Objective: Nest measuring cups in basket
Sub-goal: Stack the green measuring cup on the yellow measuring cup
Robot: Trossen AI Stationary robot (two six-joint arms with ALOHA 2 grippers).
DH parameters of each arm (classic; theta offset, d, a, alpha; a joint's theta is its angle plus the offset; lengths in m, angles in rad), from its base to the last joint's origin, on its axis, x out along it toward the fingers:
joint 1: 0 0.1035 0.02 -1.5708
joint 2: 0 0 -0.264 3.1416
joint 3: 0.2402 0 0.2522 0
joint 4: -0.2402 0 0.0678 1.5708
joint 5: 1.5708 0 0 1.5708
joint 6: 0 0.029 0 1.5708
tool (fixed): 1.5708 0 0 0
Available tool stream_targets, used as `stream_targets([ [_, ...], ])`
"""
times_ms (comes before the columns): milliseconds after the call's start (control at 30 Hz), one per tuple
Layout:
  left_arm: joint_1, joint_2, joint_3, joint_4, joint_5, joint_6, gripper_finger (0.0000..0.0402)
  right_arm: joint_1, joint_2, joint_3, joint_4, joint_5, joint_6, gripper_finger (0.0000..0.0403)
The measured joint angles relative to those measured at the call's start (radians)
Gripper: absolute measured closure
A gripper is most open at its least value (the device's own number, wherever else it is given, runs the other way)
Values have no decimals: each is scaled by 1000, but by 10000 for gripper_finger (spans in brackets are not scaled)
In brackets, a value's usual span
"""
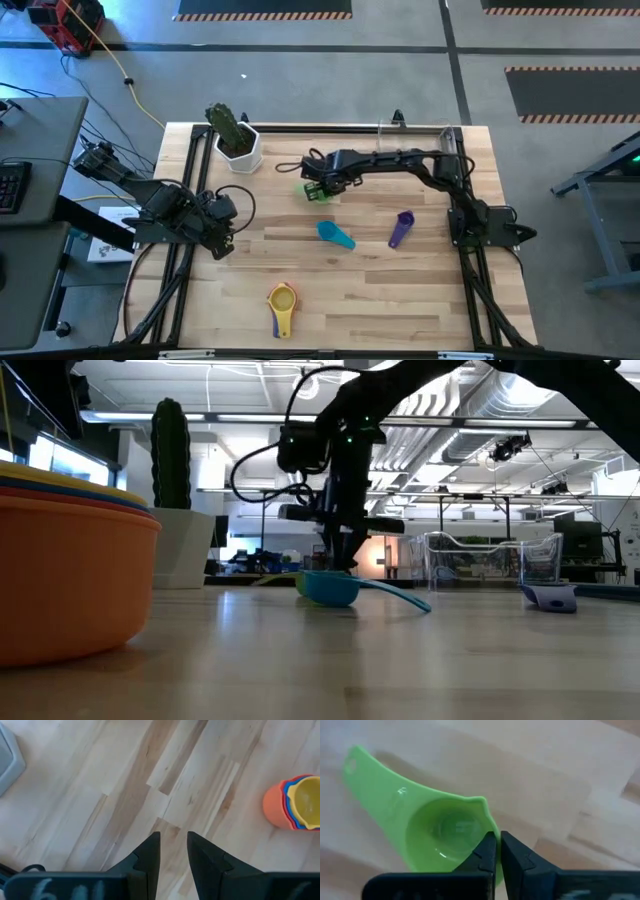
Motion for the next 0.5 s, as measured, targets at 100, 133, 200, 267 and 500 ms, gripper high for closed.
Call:
stream_targets([
  [100,0,0,0,0,2,-2,314,34,-7,27,-32,28,-21,401],
  [133,0,0,0,1,2,-2,314,45,-7,43,-43,37,-34,401],
  [200,0,0,0,0,1,-3,314,65,-8,78,-68,50,-59,402],
  [267,0,0,0,1,2,-18,314,83,-8,110,-67,52,-86,402],
  [500,0,0,0,0,23,-89,314,144,-10,232,-80,52,-259,402],
])
